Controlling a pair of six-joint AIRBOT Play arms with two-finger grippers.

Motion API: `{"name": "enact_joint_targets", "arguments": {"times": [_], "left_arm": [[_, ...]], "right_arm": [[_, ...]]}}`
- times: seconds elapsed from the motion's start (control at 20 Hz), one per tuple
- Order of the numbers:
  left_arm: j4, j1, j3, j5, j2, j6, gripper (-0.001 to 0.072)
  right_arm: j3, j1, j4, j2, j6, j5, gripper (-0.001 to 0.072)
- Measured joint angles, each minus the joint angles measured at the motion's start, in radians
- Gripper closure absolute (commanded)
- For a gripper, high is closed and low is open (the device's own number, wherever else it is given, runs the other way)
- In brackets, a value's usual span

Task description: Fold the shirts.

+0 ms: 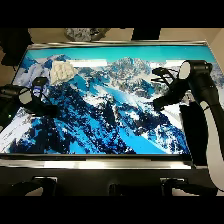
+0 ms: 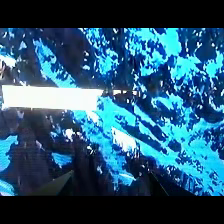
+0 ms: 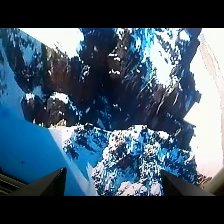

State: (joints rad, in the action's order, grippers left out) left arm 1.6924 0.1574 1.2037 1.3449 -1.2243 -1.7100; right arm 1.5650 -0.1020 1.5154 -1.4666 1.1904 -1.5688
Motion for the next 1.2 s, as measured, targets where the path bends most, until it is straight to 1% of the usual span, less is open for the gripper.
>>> {"name": "enact_joint_targets", "arguments": {"times": [0.8, 1.05, 1.2], "left_arm": [[0.000, 0.000, 0.000, -0.002, -0.003, 0.000, 0.0129], [0.000, 0.000, 0.000, -0.071, -0.031, 0.000, 0.0129], [0.000, 0.000, 0.000, -0.099, -0.055, -0.001, 0.0126]], "right_arm": [[0.000, 0.000, 0.000, 0.000, 0.000, 0.000, 0.0032], [0.000, 0.000, 0.000, 0.000, 0.000, 0.004, 0.0032], [0.000, 0.000, 0.000, 0.000, 0.000, 0.046, 0.0033]]}}
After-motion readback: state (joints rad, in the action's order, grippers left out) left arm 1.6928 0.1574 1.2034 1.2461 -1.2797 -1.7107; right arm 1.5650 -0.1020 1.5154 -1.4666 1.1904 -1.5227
